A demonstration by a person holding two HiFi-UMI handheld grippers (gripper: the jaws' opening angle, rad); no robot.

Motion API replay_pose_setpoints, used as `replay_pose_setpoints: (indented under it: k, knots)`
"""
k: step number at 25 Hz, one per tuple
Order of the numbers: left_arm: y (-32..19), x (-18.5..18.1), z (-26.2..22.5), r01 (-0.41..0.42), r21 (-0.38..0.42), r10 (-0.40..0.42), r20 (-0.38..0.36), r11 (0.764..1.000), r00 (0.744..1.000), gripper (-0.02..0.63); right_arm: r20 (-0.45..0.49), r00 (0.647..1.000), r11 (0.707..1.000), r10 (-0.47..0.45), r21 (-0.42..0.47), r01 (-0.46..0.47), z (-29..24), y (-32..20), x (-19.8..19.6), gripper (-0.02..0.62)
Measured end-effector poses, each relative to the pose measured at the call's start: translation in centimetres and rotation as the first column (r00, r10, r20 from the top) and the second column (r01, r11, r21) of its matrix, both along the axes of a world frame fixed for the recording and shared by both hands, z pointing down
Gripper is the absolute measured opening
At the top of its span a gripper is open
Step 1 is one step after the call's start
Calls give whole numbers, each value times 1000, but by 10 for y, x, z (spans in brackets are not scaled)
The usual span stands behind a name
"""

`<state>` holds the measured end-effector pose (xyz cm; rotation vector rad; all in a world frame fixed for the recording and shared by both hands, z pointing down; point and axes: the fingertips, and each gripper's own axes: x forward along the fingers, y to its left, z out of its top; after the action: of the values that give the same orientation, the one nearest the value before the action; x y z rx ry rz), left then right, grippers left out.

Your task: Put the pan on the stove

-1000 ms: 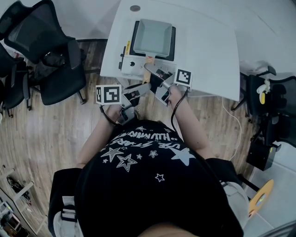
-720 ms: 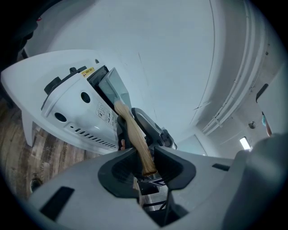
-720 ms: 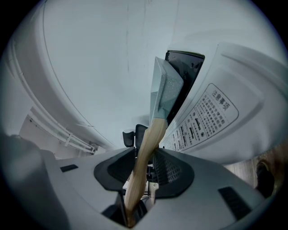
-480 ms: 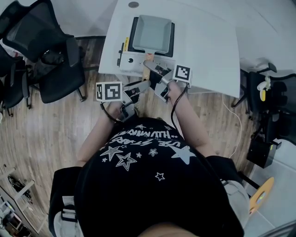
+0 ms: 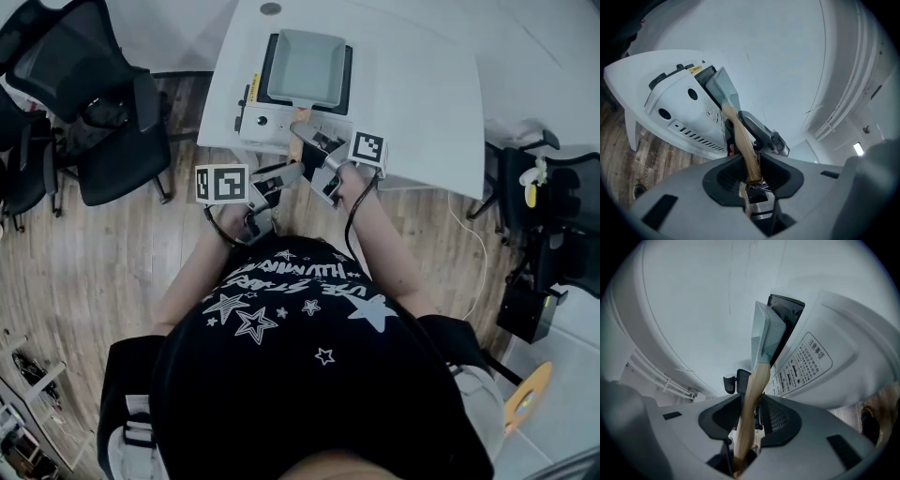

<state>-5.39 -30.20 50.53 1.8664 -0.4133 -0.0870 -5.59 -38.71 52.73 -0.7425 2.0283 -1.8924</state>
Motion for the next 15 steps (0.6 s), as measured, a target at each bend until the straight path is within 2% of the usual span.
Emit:
replay_pose_setpoints:
  k: [13, 15]
  knots:
    - [0, 1, 2, 25, 6, -25, 14, 1000, 1000, 117, 12, 1000, 1000, 0, -11, 0, 1, 1, 0, 124]
    - [-1, 0, 2, 25, 8, -25, 10, 1000, 1000, 117, 23, 1000, 1000, -6, -2, 6, 1, 0, 0, 141]
